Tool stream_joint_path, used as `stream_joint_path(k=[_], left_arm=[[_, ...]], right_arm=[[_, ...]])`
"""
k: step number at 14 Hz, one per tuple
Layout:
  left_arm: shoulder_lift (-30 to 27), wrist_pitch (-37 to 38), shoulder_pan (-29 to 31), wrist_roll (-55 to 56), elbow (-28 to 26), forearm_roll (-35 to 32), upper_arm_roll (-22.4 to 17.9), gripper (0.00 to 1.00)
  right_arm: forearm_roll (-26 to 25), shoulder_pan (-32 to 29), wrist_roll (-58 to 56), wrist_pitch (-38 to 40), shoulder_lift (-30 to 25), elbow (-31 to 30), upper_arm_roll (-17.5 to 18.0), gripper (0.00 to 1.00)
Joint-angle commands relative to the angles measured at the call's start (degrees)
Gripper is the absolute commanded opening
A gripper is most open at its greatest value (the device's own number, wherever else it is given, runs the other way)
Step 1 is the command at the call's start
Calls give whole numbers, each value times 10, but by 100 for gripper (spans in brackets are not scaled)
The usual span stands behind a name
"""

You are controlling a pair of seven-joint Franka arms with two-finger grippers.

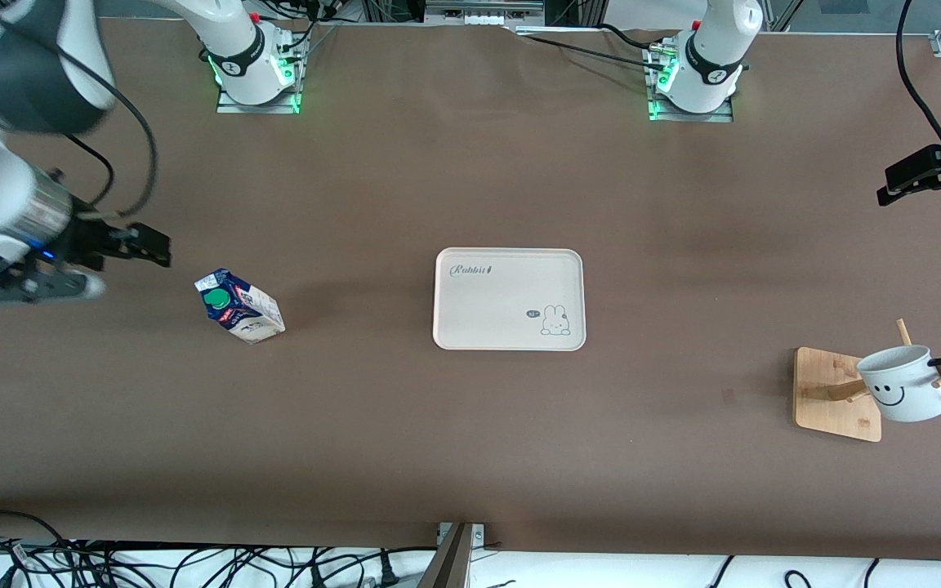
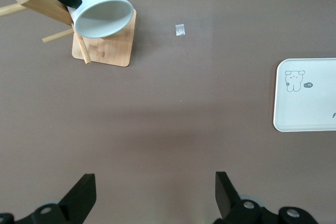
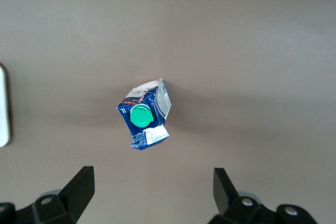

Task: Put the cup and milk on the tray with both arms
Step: 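Lower the right gripper onto the blue milk carton while the left gripper approaches the mug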

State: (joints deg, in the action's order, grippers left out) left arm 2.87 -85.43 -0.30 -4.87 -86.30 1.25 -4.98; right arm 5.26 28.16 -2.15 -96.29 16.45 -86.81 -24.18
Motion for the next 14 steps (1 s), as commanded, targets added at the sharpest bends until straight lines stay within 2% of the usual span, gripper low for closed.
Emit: stream_joint_path(k=[1, 5, 8, 9, 12, 13, 14], left_arm=[[25, 5, -2, -1, 13, 2, 8, 100], [46, -2, -2, -1, 22, 6, 15, 100], [74, -85, -1, -3, 18, 18, 16, 100], [85, -104, 4, -3, 19, 41, 15, 100], [114, -131, 3, -4, 21, 63, 15, 100], [122, -145, 0, -4, 21, 62, 15, 100], [130, -156, 1, -7, 16, 60, 14, 100]], right_arm=[[3, 22, -10, -7, 35, 3, 0, 100], [5, 29, -12, -75, 43, -71, 4, 100], [5, 29, -36, -123, 44, -117, 4, 100], [5, 29, -39, -138, 45, -130, 4, 100], [23, 29, -39, -172, 45, -166, 4, 100], [24, 29, -39, -183, 45, -177, 4, 94], [24, 29, -40, -187, 46, -178, 4, 80]])
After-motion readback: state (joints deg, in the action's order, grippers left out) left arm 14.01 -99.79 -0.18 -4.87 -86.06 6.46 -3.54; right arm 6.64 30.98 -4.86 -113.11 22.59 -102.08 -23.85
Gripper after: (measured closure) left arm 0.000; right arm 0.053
